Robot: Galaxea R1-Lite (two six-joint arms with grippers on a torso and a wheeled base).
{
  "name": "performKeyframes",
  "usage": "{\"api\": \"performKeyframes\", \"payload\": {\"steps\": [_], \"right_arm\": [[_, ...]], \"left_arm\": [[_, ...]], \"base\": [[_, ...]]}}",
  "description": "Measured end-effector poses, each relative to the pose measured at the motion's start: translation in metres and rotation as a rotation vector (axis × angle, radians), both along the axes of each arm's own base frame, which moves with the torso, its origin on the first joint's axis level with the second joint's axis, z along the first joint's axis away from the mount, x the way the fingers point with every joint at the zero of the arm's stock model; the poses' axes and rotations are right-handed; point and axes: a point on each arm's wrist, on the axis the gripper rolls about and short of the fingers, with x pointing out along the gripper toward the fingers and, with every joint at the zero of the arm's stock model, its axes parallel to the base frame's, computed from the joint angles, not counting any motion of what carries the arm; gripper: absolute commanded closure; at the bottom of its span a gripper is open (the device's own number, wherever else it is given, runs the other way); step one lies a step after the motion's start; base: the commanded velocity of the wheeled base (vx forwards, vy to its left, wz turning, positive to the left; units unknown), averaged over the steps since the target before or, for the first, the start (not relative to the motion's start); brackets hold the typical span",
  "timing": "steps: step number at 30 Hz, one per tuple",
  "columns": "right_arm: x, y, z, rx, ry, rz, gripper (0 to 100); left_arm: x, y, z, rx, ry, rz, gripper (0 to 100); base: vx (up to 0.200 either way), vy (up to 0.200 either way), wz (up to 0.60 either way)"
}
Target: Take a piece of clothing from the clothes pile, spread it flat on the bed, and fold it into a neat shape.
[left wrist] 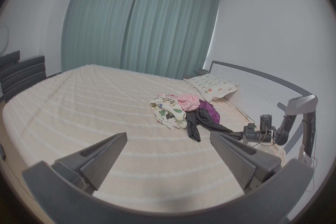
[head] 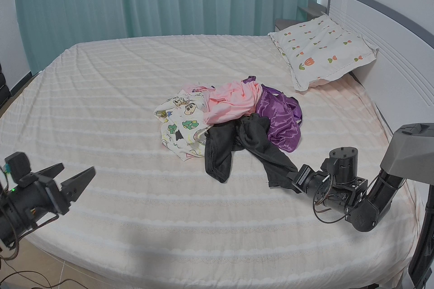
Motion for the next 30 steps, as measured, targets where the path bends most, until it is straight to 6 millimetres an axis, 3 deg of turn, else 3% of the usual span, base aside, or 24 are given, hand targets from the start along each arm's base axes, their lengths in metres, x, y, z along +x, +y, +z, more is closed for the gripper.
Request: {"api": "performKeyframes", "payload": {"steps": [9,20,26,30], "right_arm": [[-0.005,-0.002,-0.001,0.027,-0.006,-0.006,100],[-0.009,-0.002,-0.001,0.051,-0.010,-0.011,100],[-0.011,-0.003,-0.001,0.055,-0.010,-0.015,100],[-0.012,-0.002,-0.002,0.054,-0.009,-0.017,100]], "left_arm": [[0.089,-0.049,-0.018,-0.039,0.152,-0.021,0],[0.198,-0.139,-0.082,-0.105,0.247,-0.040,0],[0.243,-0.184,-0.121,-0.165,0.253,-0.049,0],[0.263,-0.203,-0.136,-0.199,0.266,-0.048,0]], "base": [[0.000,0.000,0.00],[0.000,0.000,0.00],[0.000,0.000,0.00],[0.000,0.000,0.00]]}}
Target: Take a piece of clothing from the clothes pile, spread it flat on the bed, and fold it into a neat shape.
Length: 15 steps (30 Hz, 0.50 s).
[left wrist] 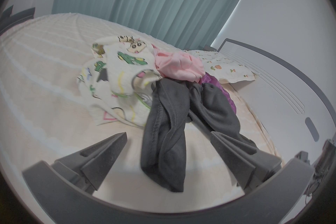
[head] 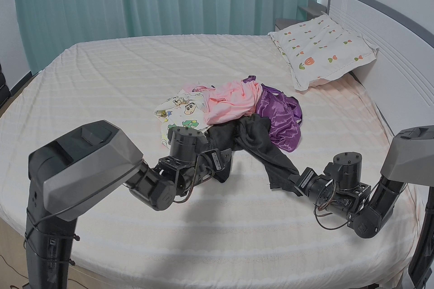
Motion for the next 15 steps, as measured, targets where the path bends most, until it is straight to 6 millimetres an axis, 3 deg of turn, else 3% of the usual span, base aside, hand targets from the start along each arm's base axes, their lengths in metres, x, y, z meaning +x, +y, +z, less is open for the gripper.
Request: {"api": "performKeyframes", "payload": {"steps": [7,8,15], "right_arm": [[-0.002,0.000,0.000,0.004,-0.010,0.000,100],[-0.003,0.000,0.001,0.006,-0.015,0.001,100],[-0.004,0.000,0.000,0.005,-0.014,0.002,100]], "left_arm": [[0.019,-0.022,-0.019,-0.018,0.073,0.014,0],[0.020,-0.026,-0.022,-0.020,0.073,0.015,100],[0.022,-0.034,-0.030,-0.012,0.064,0.031,100]], "base": [[0.000,0.000,0.00],[0.000,0.000,0.00],[0.000,0.000,0.00]]}}
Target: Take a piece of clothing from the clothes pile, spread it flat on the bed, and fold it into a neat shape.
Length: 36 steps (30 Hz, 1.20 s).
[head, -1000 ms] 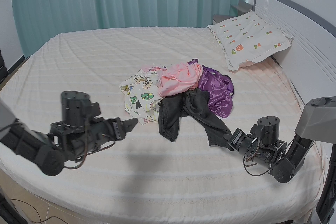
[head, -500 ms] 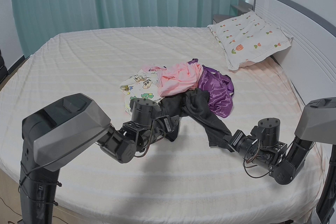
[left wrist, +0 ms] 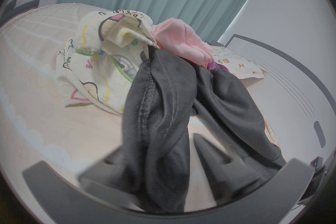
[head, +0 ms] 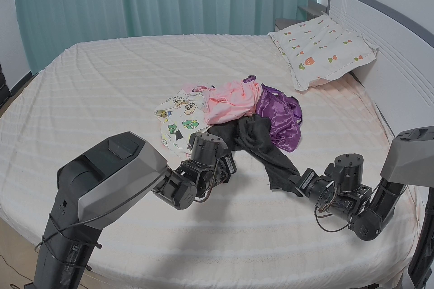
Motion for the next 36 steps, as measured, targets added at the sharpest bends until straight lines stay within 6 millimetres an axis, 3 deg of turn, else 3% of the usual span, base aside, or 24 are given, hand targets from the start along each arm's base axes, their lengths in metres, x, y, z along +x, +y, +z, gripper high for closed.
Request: {"api": "performKeyframes", "payload": {"steps": [6,11,15,18,25,30,34,36], "right_arm": [[-0.001,0.001,0.001,0.006,-0.009,0.004,100],[-0.005,0.005,0.006,0.027,-0.056,0.021,100],[-0.010,0.009,0.015,0.041,-0.125,0.048,100],[-0.016,0.012,0.029,0.029,-0.193,0.079,100],[-0.025,0.017,0.094,0.003,-0.457,0.156,100],[-0.026,0.021,0.153,0.029,-0.614,0.171,100],[-0.031,0.020,0.191,0.065,-0.719,0.169,100],[-0.034,0.019,0.197,0.070,-0.735,0.171,100]], "left_arm": [[0.000,0.003,0.006,-0.065,0.016,0.060,100],[-0.013,0.012,0.022,-0.086,0.032,0.075,100],[-0.029,0.023,0.050,-0.102,0.018,0.075,100],[-0.046,0.034,0.084,-0.134,-0.021,0.073,100],[-0.093,0.065,0.169,-0.233,-0.172,0.063,100],[-0.122,0.085,0.213,-0.275,-0.281,0.065,100],[-0.142,0.100,0.233,-0.288,-0.340,0.100,100],[-0.148,0.104,0.233,-0.282,-0.344,0.113,100]], "base": [[0.000,0.000,0.00],[0.000,0.000,0.00],[0.000,0.000,0.00],[0.000,0.000,0.00],[0.000,0.000,0.00],[0.000,0.000,0.00],[0.000,0.000,0.00],[0.000,0.000,0.00]]}}
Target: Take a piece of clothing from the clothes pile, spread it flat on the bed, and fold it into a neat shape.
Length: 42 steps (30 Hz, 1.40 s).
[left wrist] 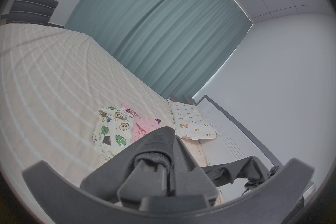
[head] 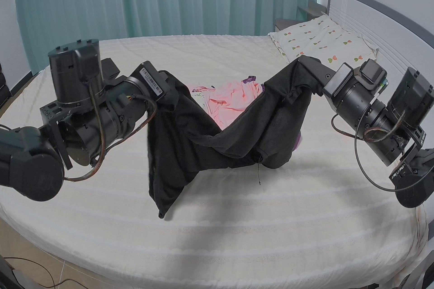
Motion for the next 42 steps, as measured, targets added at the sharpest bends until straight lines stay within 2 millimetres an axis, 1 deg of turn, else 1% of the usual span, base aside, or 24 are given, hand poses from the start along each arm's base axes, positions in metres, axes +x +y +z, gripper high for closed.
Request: {"api": "performKeyframes", "payload": {"steps": [2,6,10,14,18,19,25,32,40,42], "right_arm": [[-0.003,-0.001,0.000,-0.004,0.003,0.003,100],[-0.010,-0.002,-0.019,-0.032,0.079,0.018,100],[-0.016,0.000,-0.034,-0.033,0.151,0.045,100],[-0.020,0.001,-0.047,-0.049,0.204,0.056,100],[-0.020,0.002,-0.056,-0.065,0.235,0.055,100],[-0.019,0.002,-0.058,-0.068,0.241,0.054,100],[-0.016,0.003,-0.069,-0.065,0.287,0.034,100],[-0.019,-0.002,-0.082,-0.042,0.366,0.016,100],[-0.020,-0.003,-0.087,-0.045,0.390,0.012,100],[-0.020,-0.003,-0.088,-0.045,0.393,0.012,100]], "left_arm": [[-0.005,0.003,-0.004,0.009,0.010,0.013,100],[-0.016,0.008,-0.024,0.039,0.048,0.028,100],[-0.025,0.010,-0.044,0.068,0.090,0.026,100],[-0.033,0.012,-0.061,0.066,0.146,0.024,100],[-0.036,0.013,-0.070,0.036,0.186,0.033,100],[-0.036,0.013,-0.072,0.033,0.193,0.038,100],[-0.035,0.013,-0.076,0.014,0.212,0.054,100],[-0.039,0.009,-0.080,0.020,0.223,0.061,100],[-0.037,0.007,-0.080,-0.017,0.234,0.071,100],[-0.036,0.008,-0.081,-0.018,0.236,0.071,100]], "base": [[0.000,0.000,0.00],[0.000,0.000,0.00],[0.000,0.000,0.00],[-0.200,0.000,0.00],[-0.200,0.000,0.00],[-0.200,0.000,0.00],[0.000,0.000,0.00],[0.000,0.000,0.00],[0.000,0.000,0.00],[0.000,0.200,0.00]]}}
